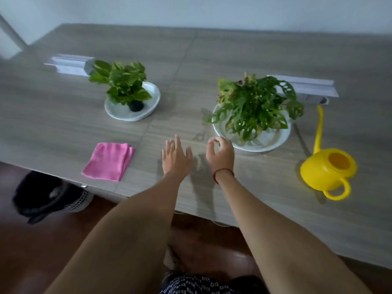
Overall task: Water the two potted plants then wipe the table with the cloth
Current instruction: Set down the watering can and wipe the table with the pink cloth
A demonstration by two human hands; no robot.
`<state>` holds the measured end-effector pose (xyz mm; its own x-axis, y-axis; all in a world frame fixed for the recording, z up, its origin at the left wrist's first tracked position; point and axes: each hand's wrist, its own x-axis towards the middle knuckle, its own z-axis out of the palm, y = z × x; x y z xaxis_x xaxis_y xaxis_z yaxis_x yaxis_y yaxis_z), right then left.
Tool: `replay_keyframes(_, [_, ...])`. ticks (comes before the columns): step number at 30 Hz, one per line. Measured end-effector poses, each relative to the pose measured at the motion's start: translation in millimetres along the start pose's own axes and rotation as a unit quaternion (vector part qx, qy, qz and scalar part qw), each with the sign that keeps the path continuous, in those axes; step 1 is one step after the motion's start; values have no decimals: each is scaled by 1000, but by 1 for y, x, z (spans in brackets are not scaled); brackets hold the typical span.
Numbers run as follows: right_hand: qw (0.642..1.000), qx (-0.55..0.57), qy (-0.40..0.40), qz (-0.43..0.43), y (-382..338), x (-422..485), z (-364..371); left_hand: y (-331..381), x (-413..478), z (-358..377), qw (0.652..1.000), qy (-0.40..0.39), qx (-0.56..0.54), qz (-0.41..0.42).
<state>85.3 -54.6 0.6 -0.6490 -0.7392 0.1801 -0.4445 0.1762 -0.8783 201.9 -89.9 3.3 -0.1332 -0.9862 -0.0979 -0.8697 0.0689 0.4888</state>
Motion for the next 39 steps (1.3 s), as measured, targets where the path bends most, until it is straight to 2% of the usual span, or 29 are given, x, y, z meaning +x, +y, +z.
replay_keyframes(2, [994, -27, -98, 30, -26, -9, 43, -45, 20, -34, 999, 19, 3, -34])
replay_keyframes(4, [985, -44, -160, 49, -52, -17, 85, -91, 42, -60, 997, 23, 12, -68])
replay_keyframes(10, [948, -99, -278, 121, -101, -44, 196, -204, 93, -109, 988, -27, 17, -153])
replay_keyframes(15, [899, -137, -389, 149, -112, -69, 253, -253, 116, -120, 974, -89, -11, -210])
replay_keyframes(20, [885, -145, -355, 266, -113, -70, 285, -273, 127, -123, 962, -121, -11, -243])
replay_keyframes(24, [858, -117, -365, 341, -111, -65, 299, -273, 137, -121, 948, -143, -80, -273])
replay_keyframes(26, [857, -119, -374, 335, -109, -63, 302, -270, 139, -118, 946, -149, -95, -272])
replay_keyframes(29, [883, -103, -343, 305, -108, -57, 293, -259, 143, -114, 946, -156, -142, -247])
replay_keyframes(32, [912, -63, -269, 304, -105, -38, 278, -231, 157, -113, 956, -168, -171, -168])
replay_keyframes(34, [927, -60, -210, 305, -101, -20, 267, -212, 169, -108, 957, -169, -186, -146])
replay_keyframes(37, [931, -87, -161, 316, -95, 1, 248, -190, 179, -96, 952, -177, -194, -154])
replay_keyframes(39, [930, -162, -149, 294, -91, 6, 238, -184, 180, -88, 955, -145, -201, -163])
